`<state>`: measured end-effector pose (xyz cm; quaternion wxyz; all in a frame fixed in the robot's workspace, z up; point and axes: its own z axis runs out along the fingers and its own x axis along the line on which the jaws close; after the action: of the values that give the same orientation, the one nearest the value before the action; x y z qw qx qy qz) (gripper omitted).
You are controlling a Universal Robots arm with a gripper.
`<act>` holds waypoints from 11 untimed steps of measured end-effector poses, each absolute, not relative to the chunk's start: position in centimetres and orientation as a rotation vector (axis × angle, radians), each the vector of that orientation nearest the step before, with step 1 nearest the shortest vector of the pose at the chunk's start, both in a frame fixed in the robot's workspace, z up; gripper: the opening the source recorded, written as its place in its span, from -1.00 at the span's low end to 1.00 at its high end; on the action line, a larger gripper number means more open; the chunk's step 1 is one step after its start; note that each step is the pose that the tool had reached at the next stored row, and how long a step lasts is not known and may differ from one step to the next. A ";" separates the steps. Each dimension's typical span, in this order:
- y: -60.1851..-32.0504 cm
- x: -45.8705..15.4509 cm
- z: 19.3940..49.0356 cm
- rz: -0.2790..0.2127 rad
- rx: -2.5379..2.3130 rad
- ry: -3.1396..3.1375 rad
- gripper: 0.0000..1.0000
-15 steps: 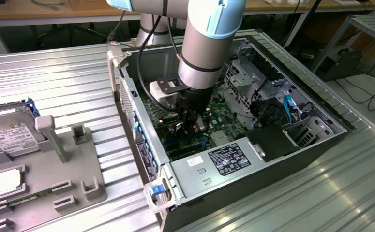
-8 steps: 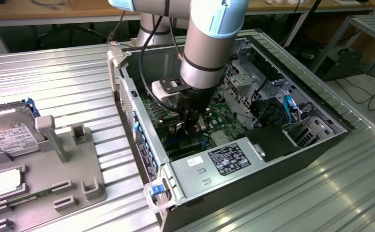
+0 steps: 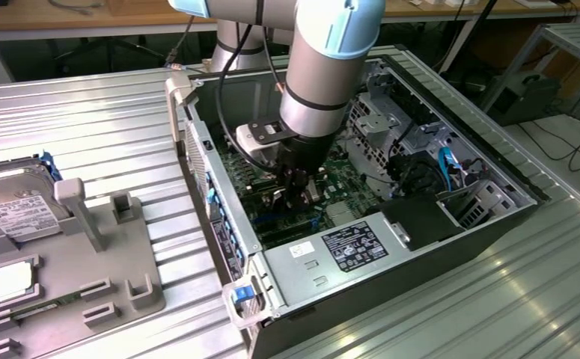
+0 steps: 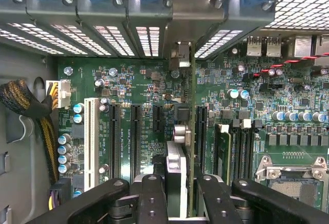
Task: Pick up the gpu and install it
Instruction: 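Insert the gpu into the slot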
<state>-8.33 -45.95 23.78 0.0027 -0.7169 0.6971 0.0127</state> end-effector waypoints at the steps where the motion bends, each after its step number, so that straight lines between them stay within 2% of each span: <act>1: -45.9 -8.3 23.8 0.040 -2.248 2.186 -0.44; 11: -45.9 -8.2 23.8 0.039 -2.248 2.186 -0.44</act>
<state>-8.22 -45.94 23.77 0.0030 -0.7169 0.6971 0.0124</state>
